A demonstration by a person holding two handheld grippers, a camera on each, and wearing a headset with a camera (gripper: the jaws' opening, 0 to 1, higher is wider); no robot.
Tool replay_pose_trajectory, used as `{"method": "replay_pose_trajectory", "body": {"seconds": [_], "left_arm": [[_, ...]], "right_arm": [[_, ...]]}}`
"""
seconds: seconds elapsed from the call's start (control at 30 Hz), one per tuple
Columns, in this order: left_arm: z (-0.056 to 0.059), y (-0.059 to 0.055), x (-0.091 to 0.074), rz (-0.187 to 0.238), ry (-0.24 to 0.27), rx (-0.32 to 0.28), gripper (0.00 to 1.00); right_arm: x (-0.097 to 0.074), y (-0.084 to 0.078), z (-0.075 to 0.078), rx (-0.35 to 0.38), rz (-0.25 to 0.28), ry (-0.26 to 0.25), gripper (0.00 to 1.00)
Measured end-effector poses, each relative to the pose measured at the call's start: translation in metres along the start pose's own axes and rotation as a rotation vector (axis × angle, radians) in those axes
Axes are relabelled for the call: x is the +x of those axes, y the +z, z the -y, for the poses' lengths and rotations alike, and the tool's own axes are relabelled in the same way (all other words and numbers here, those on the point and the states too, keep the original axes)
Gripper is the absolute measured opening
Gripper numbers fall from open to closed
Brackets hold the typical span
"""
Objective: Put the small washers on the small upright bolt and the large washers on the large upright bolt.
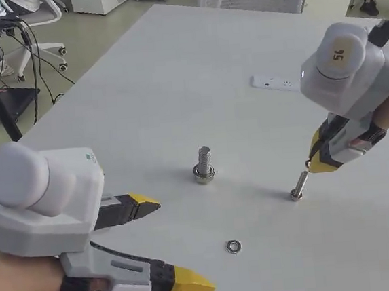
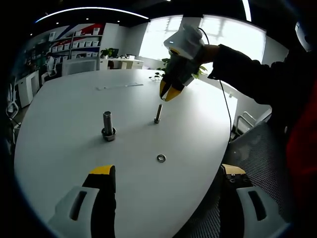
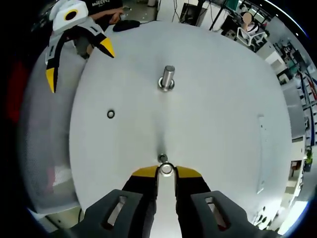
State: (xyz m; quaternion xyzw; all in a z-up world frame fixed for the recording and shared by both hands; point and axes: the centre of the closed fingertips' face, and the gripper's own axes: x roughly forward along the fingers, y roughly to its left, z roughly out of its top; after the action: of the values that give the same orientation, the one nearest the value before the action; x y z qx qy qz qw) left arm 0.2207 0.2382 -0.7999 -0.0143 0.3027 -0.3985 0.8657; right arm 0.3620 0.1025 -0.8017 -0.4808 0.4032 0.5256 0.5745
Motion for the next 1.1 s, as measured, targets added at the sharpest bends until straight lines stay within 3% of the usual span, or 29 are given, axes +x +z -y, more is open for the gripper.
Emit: {"method": "replay_pose_trajectory", "body": {"seconds": [0.3,1.1], "left_arm": [[-0.001,-0.001,-0.001,0.002,0.002,-0.006,0.86],[-0.001,-0.002,0.001,-0.011,0.002,-0.013,0.86]], "right_arm": [[0.012,-0.001,-0.001,-0.01,-0.016,0.02,0.13],[0.022,-0.002,-0.004,-0.011,-0.024,0.049,0.13]]}}
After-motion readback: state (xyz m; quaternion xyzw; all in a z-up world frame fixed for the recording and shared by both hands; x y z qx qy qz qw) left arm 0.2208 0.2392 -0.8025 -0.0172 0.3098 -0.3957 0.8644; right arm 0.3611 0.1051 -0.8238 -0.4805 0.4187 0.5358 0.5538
